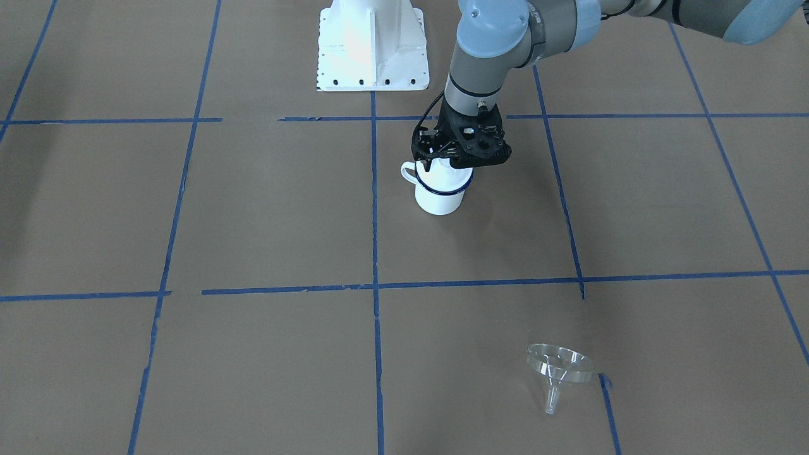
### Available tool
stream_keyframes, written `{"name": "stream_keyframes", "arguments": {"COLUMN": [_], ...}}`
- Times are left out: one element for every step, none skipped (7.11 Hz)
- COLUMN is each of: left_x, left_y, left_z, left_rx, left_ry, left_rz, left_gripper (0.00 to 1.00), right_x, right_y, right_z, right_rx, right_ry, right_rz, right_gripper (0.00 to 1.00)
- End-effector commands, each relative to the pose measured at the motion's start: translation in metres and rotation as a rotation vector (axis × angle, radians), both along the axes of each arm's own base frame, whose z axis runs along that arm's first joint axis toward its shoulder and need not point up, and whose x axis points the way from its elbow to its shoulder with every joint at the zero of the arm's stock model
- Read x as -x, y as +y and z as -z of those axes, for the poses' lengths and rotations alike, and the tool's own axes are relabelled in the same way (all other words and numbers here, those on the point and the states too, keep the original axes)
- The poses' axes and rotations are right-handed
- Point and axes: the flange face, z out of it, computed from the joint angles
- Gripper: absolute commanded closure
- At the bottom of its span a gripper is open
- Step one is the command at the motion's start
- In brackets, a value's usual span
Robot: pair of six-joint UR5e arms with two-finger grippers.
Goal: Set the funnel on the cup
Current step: 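Move the left gripper over the white mug and grasp its lid knob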
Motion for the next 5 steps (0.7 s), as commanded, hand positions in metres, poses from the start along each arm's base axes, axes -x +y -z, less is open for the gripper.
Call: {"name": "stream_keyframes", "arguments": {"left_x": [0.0029,0.0029,0.0029,0.0022,0.0015], "left_y": [0.0029,0.0029,0.0029,0.0037,0.0044], "left_z": [0.0011,0.0011,0.0011,0.0011,0.0023], "left_rx": [0.013,0.013,0.013,0.014,0.011], "left_ry": [-0.021,-0.021,-0.021,-0.021,-0.018], "left_rz": [0.000,0.000,0.000,-0.002,-0.005], "left_gripper": [0.42,0.45,0.45,0.44,0.44], "right_x": [0.0000,0.0000,0.0000,0.0000,0.0000], "right_y": [0.0000,0.0000,0.0000,0.0000,0.0000], "right_z": [0.0000,0.0000,0.0000,0.0000,0.0000], "right_rx": [0.000,0.000,0.000,0.000,0.000], "right_ry": [0.000,0.000,0.000,0.000,0.000], "right_rz": [0.000,0.000,0.000,0.000,0.000], "right_gripper": [0.00,0.00,0.00,0.00,0.00]}}
